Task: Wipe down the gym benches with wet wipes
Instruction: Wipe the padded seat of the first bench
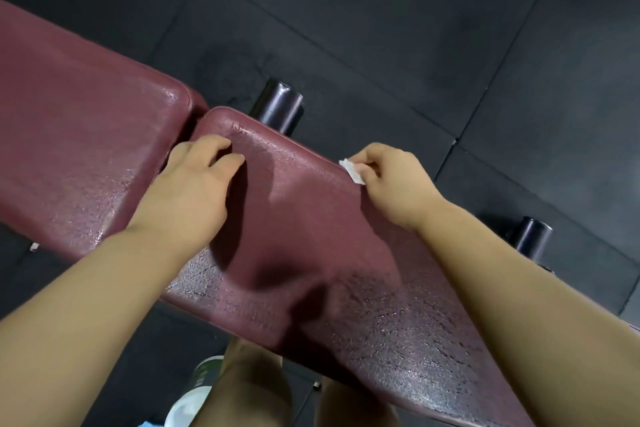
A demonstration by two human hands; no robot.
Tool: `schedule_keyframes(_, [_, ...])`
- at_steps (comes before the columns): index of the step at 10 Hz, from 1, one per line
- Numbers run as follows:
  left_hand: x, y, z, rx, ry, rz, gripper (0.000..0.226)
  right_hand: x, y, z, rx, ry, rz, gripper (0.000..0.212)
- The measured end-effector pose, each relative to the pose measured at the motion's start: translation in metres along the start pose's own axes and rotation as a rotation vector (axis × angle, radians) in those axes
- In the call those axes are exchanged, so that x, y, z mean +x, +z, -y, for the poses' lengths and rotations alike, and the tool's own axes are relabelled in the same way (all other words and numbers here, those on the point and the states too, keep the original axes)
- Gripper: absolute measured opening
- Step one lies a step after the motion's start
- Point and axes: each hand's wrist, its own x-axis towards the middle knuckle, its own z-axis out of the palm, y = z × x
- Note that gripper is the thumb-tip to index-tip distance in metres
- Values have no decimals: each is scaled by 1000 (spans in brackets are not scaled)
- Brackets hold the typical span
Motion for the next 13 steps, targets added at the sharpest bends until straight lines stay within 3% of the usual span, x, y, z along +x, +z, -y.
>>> schedule_keyframes(3, [3,10,16,-113,72,-105,60,15,7,13,-74,135,-76,13])
schedule_keyframes(5, [0,11,33,-115,161,-124,60,61,35,81,-61,21,-77,37])
schedule_keyframes(7, [-4,12,45,-178,157,-141,50,87,53,141,35,-71,-16,20])
schedule_keyframes(8, [-10,4,45,-134,174,-14,55,96,58,153,6,-161,54,12])
schedule_keyframes(9, [-12,-7,44,-161,104,138,59,94,56,155,-215,-215,66,21])
schedule_keyframes(10, [-15,-18,40,-137,69,228,59,79,43,150,-239,-210,14,20])
schedule_keyframes(12, [-23,-38,26,33,75,313,60,39,12,123,-522,-201,67,16])
schedule_keyframes(13, [-31,-50,10,85,112,333,54,4,-4,95,-587,-107,94,17])
